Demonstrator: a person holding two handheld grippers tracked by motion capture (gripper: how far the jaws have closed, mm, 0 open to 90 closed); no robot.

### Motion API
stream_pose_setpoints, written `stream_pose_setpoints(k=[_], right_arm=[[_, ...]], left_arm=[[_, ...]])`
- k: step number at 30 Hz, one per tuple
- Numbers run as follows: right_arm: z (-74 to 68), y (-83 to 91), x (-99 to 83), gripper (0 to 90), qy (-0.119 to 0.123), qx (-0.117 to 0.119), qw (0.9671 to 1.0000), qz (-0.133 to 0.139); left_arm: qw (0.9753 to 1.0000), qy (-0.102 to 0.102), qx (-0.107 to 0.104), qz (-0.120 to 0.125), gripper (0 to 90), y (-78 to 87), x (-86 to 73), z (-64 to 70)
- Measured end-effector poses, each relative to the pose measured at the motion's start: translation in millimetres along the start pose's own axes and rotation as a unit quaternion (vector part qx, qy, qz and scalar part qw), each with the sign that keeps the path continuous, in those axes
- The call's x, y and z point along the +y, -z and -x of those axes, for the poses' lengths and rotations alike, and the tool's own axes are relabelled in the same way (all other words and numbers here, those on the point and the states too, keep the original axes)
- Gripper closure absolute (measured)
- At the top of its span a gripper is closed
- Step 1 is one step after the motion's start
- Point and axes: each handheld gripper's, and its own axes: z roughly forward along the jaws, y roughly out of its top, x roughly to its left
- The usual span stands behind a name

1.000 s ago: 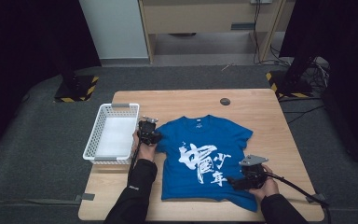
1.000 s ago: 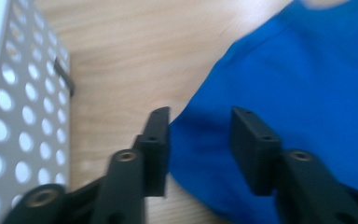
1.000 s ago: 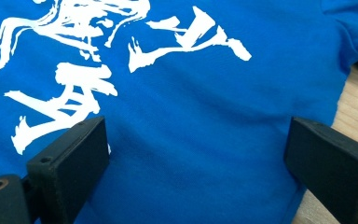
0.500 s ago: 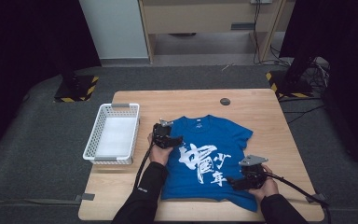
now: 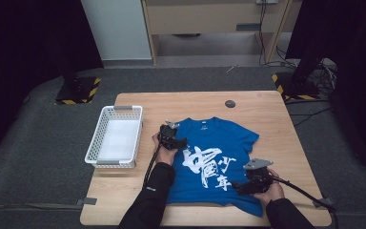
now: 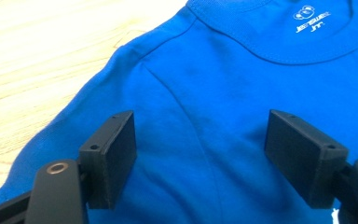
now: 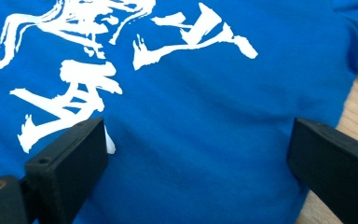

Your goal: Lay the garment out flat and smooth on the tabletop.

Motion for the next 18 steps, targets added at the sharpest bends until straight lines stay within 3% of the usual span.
stream_pose_setpoints(k=[3,6,9,12,15,18], right_arm=[[2.4,5.5,3.1,7.6,0.0,-0.018,0.9998,0.008],[10.1,17.2,9.0,8.3,-0.009,-0.041,0.9985,0.036],[18.7,30.4,14.4,11.9,-0.018,-0.066,0.9948,0.074],[26.7,40.1,18.7,14.1,-0.031,-0.083,0.9906,0.104],[31.5,41.6,19.8,15.8,-0.042,-0.082,0.9891,0.115],[31.2,37.0,18.7,15.7,-0.037,-0.08,0.9907,0.104]], left_arm=[[0.9999,0.006,-0.012,0.003,24.8,8.4,1.7,-2.0],[0.9994,-0.006,-0.024,0.024,24.2,26.9,4.7,-1.5],[0.998,-0.018,-0.042,0.042,23.7,49.0,5.2,1.1],[0.997,-0.034,-0.053,0.046,21.4,69.3,1.1,4.4],[0.9961,-0.05,-0.062,0.04,19.3,87.5,-8.7,6.2],[0.9951,-0.063,-0.069,0.033,18.7,103.3,-27.2,8.0]])
